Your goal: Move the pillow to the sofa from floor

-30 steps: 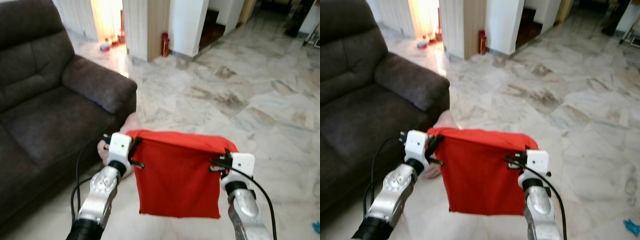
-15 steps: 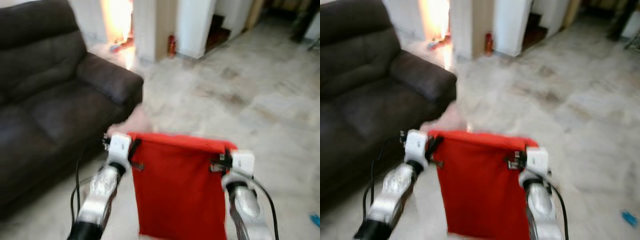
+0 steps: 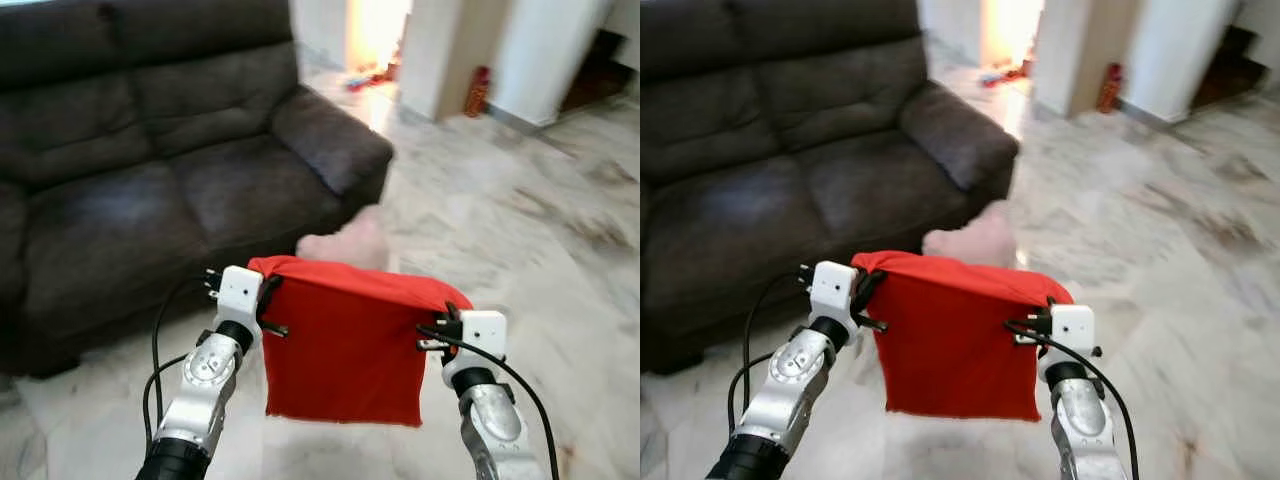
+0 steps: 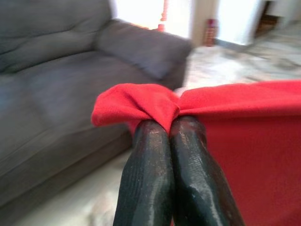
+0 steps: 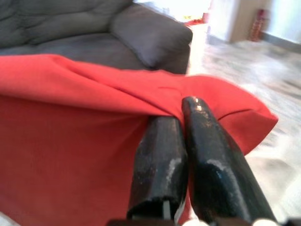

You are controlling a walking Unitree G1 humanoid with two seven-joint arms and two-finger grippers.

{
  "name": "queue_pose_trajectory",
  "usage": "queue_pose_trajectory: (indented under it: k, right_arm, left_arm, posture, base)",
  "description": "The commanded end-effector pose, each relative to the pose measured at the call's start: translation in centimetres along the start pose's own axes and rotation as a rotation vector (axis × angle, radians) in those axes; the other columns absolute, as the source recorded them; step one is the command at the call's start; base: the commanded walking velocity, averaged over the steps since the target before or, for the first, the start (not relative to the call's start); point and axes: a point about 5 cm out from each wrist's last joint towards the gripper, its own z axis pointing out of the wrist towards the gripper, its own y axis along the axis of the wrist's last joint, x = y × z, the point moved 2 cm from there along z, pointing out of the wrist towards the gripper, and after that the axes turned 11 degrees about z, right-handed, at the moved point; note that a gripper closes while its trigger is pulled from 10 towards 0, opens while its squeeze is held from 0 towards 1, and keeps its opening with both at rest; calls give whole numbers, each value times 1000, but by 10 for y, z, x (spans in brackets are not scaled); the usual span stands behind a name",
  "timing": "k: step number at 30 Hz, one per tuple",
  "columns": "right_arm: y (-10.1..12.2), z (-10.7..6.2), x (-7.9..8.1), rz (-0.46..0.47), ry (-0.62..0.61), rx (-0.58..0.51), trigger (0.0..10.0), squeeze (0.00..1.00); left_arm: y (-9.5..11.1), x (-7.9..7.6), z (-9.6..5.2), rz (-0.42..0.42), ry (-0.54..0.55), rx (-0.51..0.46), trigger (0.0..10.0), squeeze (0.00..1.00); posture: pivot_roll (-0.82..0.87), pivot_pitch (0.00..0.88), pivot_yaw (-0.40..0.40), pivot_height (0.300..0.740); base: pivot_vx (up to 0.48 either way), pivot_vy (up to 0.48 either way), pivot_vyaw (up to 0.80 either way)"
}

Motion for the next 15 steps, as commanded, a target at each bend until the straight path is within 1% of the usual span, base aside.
queue_pose_trajectory:
  k: [1,15]
  right_arm:
    - [26,5,-5,19,-23,-115,10000,0]
    - [26,5,-6,20,-20,-114,10000,0]
  left_arm:
    - [7,25,-2,17,99,-32,10000,0]
    - [7,27,-3,18,117,-34,10000,0]
  posture:
    - [-21,0,-53,740]
    - [-27,0,-51,740]
  base:
    - [0,0,794]
    - [0,0,794]
